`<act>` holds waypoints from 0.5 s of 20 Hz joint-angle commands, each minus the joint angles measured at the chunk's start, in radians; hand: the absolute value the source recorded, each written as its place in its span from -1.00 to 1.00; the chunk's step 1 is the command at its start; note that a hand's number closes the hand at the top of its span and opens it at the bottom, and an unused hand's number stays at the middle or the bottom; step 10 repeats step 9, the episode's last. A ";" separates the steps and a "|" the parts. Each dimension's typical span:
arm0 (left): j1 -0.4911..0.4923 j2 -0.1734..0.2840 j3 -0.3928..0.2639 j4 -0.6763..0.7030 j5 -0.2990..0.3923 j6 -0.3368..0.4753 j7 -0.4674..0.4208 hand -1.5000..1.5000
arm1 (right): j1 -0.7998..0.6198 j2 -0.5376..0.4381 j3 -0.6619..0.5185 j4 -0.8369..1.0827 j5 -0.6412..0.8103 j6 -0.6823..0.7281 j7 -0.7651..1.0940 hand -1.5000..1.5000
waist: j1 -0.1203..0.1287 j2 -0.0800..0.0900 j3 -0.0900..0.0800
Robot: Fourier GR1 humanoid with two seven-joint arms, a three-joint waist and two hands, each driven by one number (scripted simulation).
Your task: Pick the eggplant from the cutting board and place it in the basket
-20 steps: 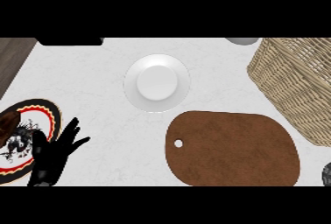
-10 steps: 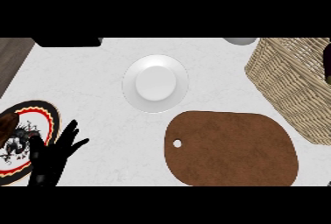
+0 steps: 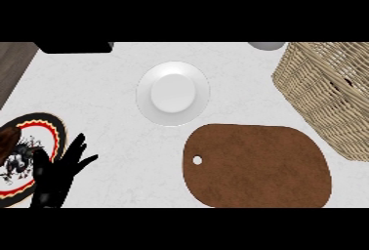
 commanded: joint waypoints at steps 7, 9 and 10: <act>0.021 0.018 0.025 0.056 -0.003 -0.017 0.028 0.00 | 0.203 0.086 -0.071 -0.452 0.022 0.131 0.149 -1.00 | -0.022 0.004 -0.010; 0.056 -0.009 -0.002 0.037 -0.013 -0.007 0.026 0.00 | 0.244 0.109 -0.087 -0.591 0.013 0.205 0.165 -1.00 | -0.033 -0.002 -0.011; 0.056 -0.009 -0.002 0.037 -0.013 -0.007 0.026 0.00 | 0.244 0.109 -0.087 -0.591 0.013 0.205 0.165 -1.00 | -0.033 -0.002 -0.011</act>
